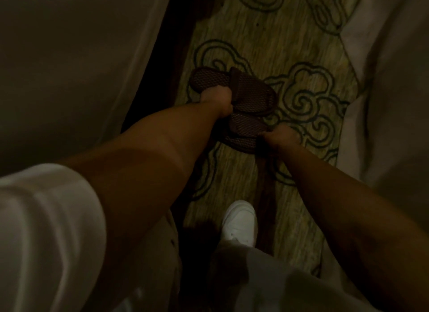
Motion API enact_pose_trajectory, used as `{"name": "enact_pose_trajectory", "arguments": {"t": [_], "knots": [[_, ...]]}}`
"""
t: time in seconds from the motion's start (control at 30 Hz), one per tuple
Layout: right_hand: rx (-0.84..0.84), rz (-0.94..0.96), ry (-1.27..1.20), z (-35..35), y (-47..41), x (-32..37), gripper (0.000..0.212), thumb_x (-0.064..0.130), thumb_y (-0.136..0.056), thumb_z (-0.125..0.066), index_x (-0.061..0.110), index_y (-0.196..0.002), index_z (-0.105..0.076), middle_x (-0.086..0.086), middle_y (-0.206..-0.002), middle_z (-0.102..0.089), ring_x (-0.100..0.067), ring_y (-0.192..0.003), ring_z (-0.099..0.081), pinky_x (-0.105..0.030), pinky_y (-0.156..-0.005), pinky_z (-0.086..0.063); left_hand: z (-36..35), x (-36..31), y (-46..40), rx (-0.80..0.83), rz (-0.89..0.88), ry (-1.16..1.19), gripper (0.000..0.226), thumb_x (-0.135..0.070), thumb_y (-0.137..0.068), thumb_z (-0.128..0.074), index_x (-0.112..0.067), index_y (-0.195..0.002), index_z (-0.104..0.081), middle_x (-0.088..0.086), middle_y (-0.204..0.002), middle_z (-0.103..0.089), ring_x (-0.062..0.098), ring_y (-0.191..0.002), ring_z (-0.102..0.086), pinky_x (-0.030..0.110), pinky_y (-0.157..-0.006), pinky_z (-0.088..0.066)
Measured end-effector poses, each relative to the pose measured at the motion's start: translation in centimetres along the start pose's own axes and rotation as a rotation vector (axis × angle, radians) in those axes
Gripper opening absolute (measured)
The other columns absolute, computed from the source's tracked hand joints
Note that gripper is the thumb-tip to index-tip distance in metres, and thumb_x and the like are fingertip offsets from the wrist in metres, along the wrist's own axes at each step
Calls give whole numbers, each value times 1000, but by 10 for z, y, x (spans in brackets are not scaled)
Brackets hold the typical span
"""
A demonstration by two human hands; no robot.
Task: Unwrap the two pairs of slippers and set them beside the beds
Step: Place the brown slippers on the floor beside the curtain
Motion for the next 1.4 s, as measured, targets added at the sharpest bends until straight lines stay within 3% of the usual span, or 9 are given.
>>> {"name": "enact_pose_trajectory", "arguments": {"t": [0.1,0.3,0.47,0.63,0.77,0.93,1.17,1.27,1.4], "knots": [[-96,6,-44,10,6,8,60,41,-91,-70,6,-138,-54,-22,-139,-60,-37,-128,-59,-40,-103,-47,2,9,-3,-19,34,-26,47,-33,-95,-60,-6,-133,-56,18,-137,-58,36,-124,-57,43,-96,-49],[-11,6,17,16,5,24,57,38,-98,-58,8,-145,-47,-20,-148,-52,-36,-135,-52,-48,-112,-43,6,15,-9,-9,27,-92,49,-35,-97,-59,-8,-138,-54,19,-140,-52,38,-126,-55,45,-97,-48],[-162,397,270,15,13,55,71,43,-88,-70,6,-142,-43,-22,-144,-46,-41,-132,-46,-50,-103,-47,1,7,-8,-63,42,-101,53,-32,-95,-64,-8,-140,-52,17,-144,-41,37,-130,-46,47,-99,-45],[-74,591,420,4,16,91,84,55,-78,-75,15,-144,-41,-18,-142,-46,-42,-128,-46,-54,-95,-50,7,1,-15,-89,34,-95,46,-29,-98,-60,-6,-137,-54,19,-143,-46,36,-132,-46,47,-101,-45],[-33,593,585,-12,25,94,105,60,-71,-80,15,-152,-30,-18,-149,-39,-43,-132,-41,-58,-99,-44,7,6,-18,-76,30,-82,41,-27,-98,-58,-6,-133,-57,19,-138,-53,36,-129,-52,45,-99,-47],[-106,598,705,-21,31,88,81,32,-84,-73,14,-152,-32,-23,-158,-27,-45,-137,-36,-67,-103,-39,5,14,-21,-51,16,-78,51,-37,-95,-64,-5,-134,-56,17,-139,-53,35,-129,-50,45,-99,-47],[-196,618,662,-20,36,74,106,53,-70,-83,16,-153,-29,-18,-148,-40,-41,-133,-42,-61,-101,-42,7,15,-21,-122,19,-17,47,-35,-96,-63,-4,-130,-59,16,-135,-57,34,-125,-53,43,-95,-48],[-209,573,649,-18,36,72,99,49,-72,-82,15,-151,-32,-17,-146,-42,-41,-132,-43,-60,-100,-41,10,15,-23,-141,24,16,44,-34,-95,-64,-5,-128,-61,16,-132,-59,34,-124,-54,44,-95,-49],[-152,587,648,-24,39,72,68,24,-87,-68,11,-147,-38,-17,-139,-46,-40,-126,-46,-53,-90,-48,7,14,-20,-103,43,-10,50,-34,-96,-64,-5,-136,-56,16,-140,-50,35,-131,-45,46,-100,-45]]}}
Point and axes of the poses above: each hand's wrist, its own y-axis away from the middle knuckle, its own z-axis out of the back of the hand, x = y × z, the point moved 2 cm from there along -y, towards the middle knuckle
